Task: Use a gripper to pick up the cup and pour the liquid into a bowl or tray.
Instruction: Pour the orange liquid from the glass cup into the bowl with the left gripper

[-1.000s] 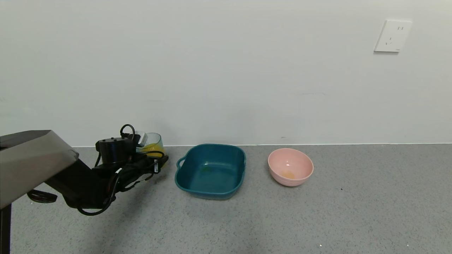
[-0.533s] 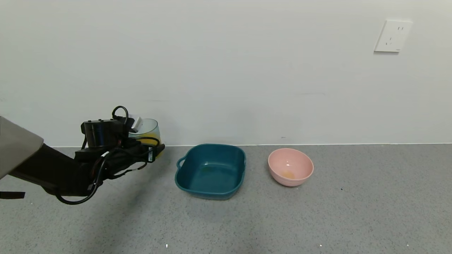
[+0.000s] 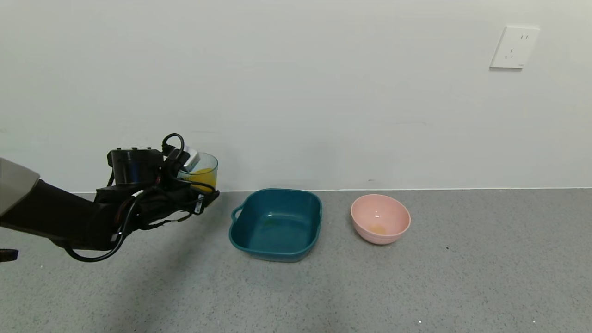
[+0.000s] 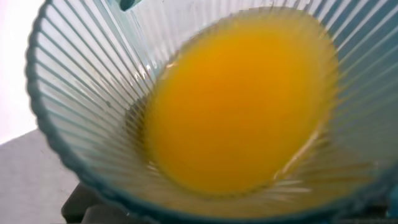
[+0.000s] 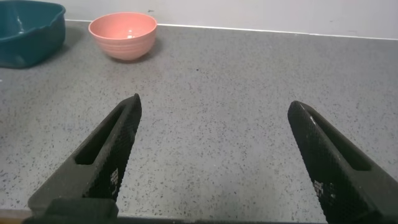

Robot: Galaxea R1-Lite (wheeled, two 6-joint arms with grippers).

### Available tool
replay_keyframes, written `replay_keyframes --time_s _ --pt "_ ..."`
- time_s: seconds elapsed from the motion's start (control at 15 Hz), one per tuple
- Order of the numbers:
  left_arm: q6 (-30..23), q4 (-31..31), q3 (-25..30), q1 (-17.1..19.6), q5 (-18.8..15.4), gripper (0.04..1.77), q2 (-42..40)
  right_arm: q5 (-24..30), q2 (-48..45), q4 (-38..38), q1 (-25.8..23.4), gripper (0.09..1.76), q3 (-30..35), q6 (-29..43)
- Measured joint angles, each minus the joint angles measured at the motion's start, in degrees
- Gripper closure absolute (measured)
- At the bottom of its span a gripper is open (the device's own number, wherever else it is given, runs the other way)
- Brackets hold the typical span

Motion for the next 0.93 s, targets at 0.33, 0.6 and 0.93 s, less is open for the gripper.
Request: replay_keyframes --time_s 0.33,0.6,0.93 --pt "10.6 6.9 -3.9 -1.3 2.1 0.52 -0.7 0.0 0.0 0.0 0.0 0.14 0.0 0.0" --pt "16.2 12.3 -6.7 -2.5 3.7 0.52 -0.7 0.0 0.0 0.0 0.0 0.14 0.0 0.0" --pt "22.6 13.3 -7.4 -5.0 6.9 0.52 -0.1 0.0 0.0 0.0 0.0 0.14 0.0 0.0"
